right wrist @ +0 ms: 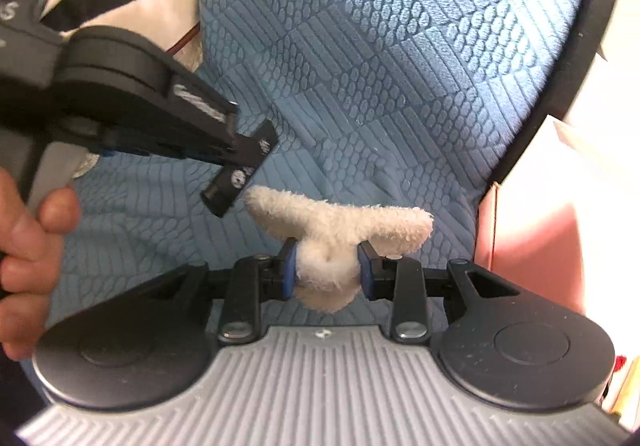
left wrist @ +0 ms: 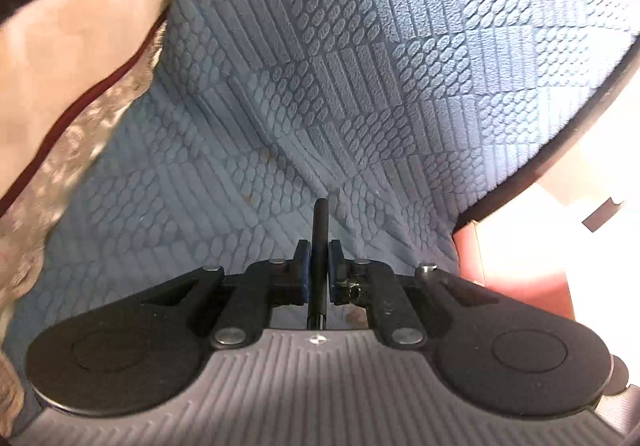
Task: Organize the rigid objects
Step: 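Carry the plush toy and USB stick over the pink box with both tools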
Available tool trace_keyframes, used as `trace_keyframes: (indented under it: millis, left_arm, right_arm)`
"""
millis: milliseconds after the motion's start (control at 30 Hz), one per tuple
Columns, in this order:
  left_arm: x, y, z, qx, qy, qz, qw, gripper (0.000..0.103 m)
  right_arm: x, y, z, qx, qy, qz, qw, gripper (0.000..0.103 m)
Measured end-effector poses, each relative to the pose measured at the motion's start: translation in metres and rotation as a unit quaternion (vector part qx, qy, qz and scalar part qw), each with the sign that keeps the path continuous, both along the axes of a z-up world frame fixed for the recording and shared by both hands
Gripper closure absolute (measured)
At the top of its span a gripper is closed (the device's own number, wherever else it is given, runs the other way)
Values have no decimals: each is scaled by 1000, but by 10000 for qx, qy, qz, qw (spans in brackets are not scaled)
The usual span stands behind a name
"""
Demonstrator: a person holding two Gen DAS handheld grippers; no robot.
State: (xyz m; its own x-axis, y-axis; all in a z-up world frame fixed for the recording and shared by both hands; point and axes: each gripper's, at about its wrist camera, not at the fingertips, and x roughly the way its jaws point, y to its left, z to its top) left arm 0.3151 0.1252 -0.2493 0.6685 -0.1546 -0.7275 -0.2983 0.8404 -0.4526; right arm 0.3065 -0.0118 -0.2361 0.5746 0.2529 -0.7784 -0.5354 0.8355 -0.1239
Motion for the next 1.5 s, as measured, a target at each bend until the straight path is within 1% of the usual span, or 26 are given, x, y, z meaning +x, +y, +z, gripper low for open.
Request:
trace_keyframes:
  millis: [200, 267, 333, 400, 467, 700, 767, 833, 1000, 1167, 1333, 1500]
  left_arm:
    - [-41, -13, 12, -55, -29, -83, 9999, 92]
    - [-55, -16, 17, 73, -62, -52, 9999, 92]
    - [-65, -19, 23, 223, -108, -78, 9997, 92]
    - [-77, -23, 28, 307, -232, -140, 9992, 92]
    - [-89, -27, 31, 362, -254, -124, 9989, 92]
    - [-120, -39, 42, 250, -375, -138, 9989, 92]
    - [-126, -43, 46, 222, -413, -161, 9988, 92]
    - [-130, -47, 51, 219, -456, -156, 9986, 92]
    - [-135, -52, 65, 254, -585, -168, 9978, 92]
    - [-132, -56, 82, 431, -730, -219, 9962, 92]
    - [-126, -61, 103, 395, -922, -236, 9947, 92]
    - [-120, -78, 121, 294, -1081, -376, 9930, 92]
  right_arm:
    - [-24, -3, 9, 46, -21, 69, 10000, 69]
    - [-32, -7, 11, 64, -16, 69, 10000, 69]
    - [-39, -12, 13, 195, 89, 6, 9998, 69]
    - [-44, -18, 15, 303, 166, -86, 9994, 69]
    - [-51, -22, 18, 316, 169, -153, 9992, 69]
    - [-76, -33, 25, 353, 92, -313, 9988, 69]
    - [-83, -35, 27, 275, 33, -322, 9991, 69]
    - [-89, -36, 32, 197, -60, -267, 9994, 69]
    - [-93, -46, 50, 376, -113, -387, 9985, 69]
    - [-95, -59, 70, 474, -240, -456, 9975, 69]
    - [-92, -76, 97, 664, -387, -526, 9957, 69]
    - [-89, -92, 121, 805, -580, -611, 9932, 69]
